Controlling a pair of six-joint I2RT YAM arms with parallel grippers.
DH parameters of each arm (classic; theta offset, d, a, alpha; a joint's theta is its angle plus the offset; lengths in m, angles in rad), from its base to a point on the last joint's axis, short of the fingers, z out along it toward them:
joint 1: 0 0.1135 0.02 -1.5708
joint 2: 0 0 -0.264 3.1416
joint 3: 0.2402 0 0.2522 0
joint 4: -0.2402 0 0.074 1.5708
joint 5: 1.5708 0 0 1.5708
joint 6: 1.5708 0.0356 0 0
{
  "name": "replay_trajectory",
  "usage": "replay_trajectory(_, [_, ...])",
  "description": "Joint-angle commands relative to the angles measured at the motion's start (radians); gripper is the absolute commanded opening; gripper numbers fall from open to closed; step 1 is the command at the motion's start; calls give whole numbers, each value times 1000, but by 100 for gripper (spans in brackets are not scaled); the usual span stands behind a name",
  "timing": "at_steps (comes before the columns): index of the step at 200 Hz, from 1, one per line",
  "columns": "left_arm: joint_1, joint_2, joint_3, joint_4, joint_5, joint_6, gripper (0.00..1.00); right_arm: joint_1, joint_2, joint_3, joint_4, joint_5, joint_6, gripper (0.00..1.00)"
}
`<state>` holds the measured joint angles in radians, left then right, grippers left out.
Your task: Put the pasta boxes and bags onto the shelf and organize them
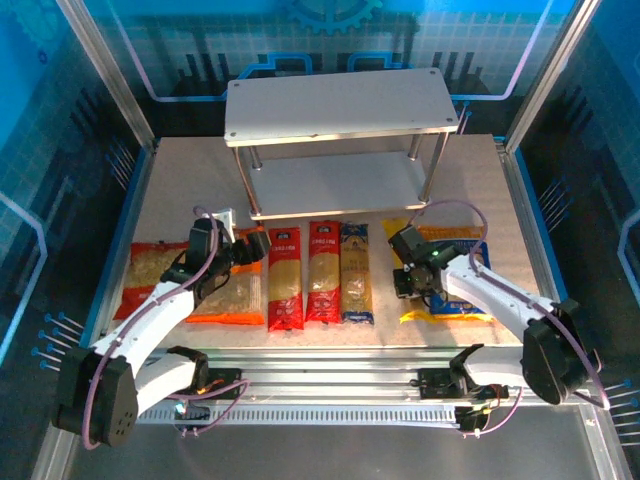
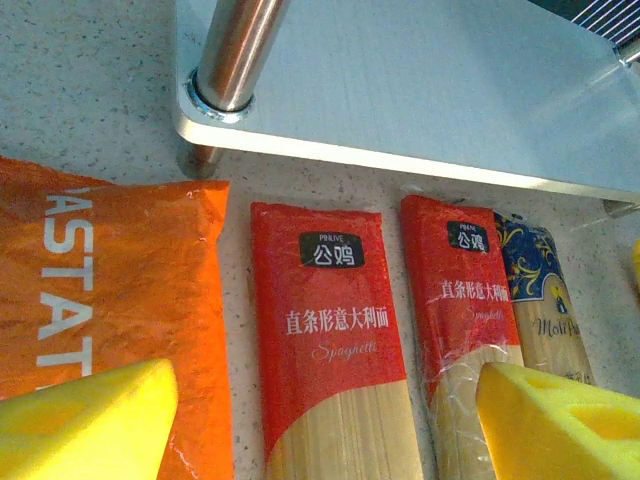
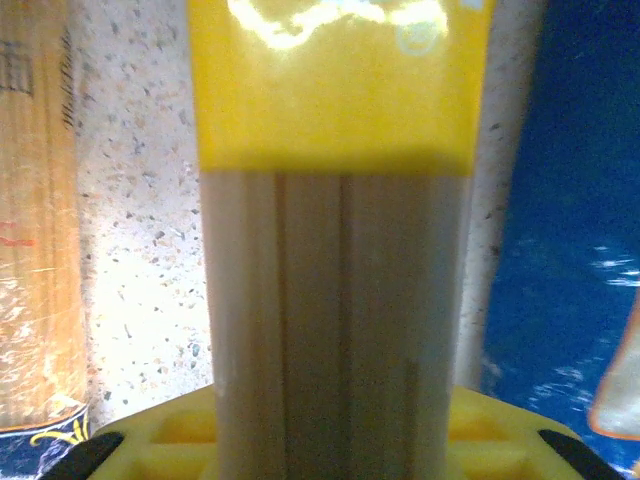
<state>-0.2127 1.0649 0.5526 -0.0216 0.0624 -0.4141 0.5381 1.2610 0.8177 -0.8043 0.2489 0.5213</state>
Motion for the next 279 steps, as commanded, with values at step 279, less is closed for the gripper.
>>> replay_trajectory(279, [-4,-17,26,-23,13,17,79,-202,647,679,554,323,-346,15])
